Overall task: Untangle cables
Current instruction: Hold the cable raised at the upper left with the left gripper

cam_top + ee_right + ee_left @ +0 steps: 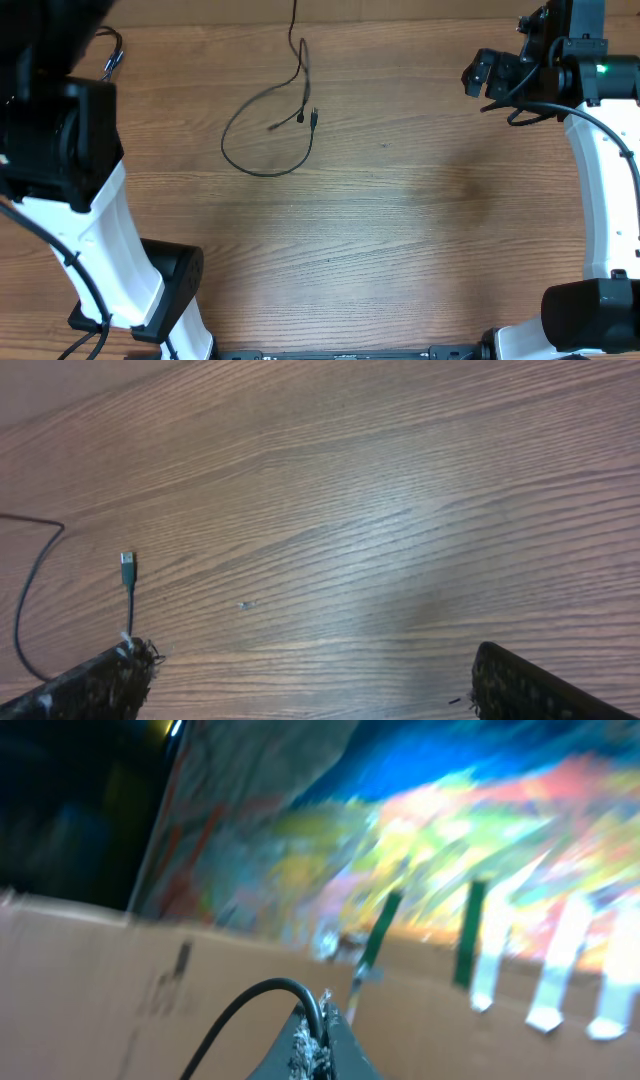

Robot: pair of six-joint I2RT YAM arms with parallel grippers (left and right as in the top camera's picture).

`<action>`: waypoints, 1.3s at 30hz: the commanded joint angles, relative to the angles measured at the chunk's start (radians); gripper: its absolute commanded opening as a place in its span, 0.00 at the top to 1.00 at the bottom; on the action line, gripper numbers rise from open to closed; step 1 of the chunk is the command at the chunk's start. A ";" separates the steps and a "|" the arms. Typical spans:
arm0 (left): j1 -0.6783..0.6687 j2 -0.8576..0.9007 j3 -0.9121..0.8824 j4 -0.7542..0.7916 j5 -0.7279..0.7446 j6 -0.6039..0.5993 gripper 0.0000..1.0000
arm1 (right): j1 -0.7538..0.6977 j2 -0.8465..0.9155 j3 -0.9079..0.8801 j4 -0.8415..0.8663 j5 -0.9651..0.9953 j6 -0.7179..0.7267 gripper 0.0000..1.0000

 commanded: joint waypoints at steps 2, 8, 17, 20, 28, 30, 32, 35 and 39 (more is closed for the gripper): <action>0.006 -0.004 0.005 0.019 -0.084 -0.087 0.96 | -0.002 0.003 0.005 0.005 0.007 0.003 0.00; 0.006 -0.002 -0.015 -0.319 -0.174 0.047 0.96 | -0.002 0.003 0.005 0.005 0.006 0.003 0.00; 0.006 0.000 -0.052 -0.674 -0.560 0.171 0.96 | -0.002 0.003 0.005 0.005 0.007 0.003 0.00; 0.006 0.000 -0.052 -0.715 -0.750 0.224 0.96 | -0.002 0.003 0.005 0.005 0.007 0.003 0.00; 0.015 0.000 -0.052 -0.716 -0.791 0.220 0.96 | -0.002 0.003 0.005 0.005 0.007 0.003 0.00; 0.030 -0.006 -0.049 -0.673 -0.787 0.126 0.96 | -0.002 0.003 0.005 0.005 0.007 0.003 0.00; 0.033 -0.014 -0.047 -0.620 -0.763 0.039 0.96 | -0.002 0.003 0.005 0.005 0.007 0.003 0.00; 0.033 -0.027 -0.044 -0.497 -0.715 0.010 0.96 | -0.002 0.003 0.005 0.005 0.007 0.003 0.00; 0.033 -0.047 -0.043 -0.350 -0.706 0.008 0.96 | -0.002 0.003 0.005 0.005 0.006 0.003 0.00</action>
